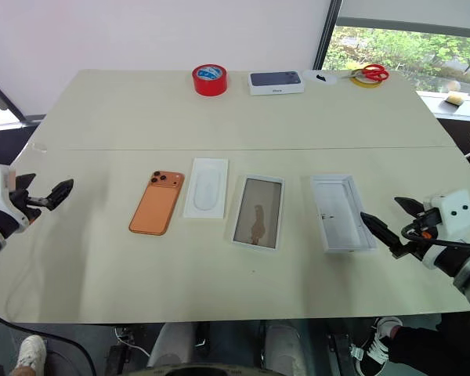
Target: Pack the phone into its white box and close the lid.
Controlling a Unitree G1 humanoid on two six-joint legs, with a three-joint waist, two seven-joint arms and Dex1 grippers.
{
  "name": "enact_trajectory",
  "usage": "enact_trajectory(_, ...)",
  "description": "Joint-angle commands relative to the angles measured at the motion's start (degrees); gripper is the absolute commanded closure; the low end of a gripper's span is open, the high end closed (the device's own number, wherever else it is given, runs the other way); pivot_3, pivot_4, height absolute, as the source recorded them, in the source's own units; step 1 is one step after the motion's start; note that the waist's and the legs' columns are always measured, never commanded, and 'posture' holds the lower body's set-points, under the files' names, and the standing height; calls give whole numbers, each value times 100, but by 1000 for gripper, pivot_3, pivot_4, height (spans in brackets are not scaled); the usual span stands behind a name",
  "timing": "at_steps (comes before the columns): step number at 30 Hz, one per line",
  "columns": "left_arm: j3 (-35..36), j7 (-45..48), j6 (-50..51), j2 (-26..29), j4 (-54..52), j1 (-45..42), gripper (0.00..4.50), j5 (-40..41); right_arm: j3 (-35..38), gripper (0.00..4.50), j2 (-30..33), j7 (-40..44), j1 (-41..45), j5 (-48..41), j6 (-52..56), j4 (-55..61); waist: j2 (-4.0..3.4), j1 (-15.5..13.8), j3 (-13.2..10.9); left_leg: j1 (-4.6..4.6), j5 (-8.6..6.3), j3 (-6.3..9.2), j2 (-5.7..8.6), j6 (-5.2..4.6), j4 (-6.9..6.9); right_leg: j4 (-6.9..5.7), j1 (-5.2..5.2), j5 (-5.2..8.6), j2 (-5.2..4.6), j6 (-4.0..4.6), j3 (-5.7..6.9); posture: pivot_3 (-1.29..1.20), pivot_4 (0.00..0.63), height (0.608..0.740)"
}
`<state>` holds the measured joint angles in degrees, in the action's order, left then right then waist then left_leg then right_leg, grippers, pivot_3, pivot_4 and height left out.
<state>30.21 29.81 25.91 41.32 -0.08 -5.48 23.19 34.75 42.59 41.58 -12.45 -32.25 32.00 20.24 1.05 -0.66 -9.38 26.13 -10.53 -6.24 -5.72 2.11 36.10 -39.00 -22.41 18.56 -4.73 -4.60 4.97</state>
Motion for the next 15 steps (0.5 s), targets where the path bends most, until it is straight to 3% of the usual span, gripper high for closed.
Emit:
enact_trajectory(1,87,-30,-48,58,-109,-77,47,18,-40,19,12,-31,121,-28,-78,139,0,0,0,0,0,0,0,0,0,0,0,0,0,0,0,0,150,730)
enact_trajectory(9,28,-129,110,-123,-600,-26,47,153,-298,19,116,-47,460,-83,-12,217,0,-2,0,0,0,-1,0,0,1,-1,1,0,0,0,0,0,150,730)
enact_trajectory(15,-464,-247,505,-491,-1261,-115,47,314,-592,19,275,2,724,-65,48,420,0,-2,0,0,0,0,1,0,3,-1,4,-1,1,-1,0,0,150,730)
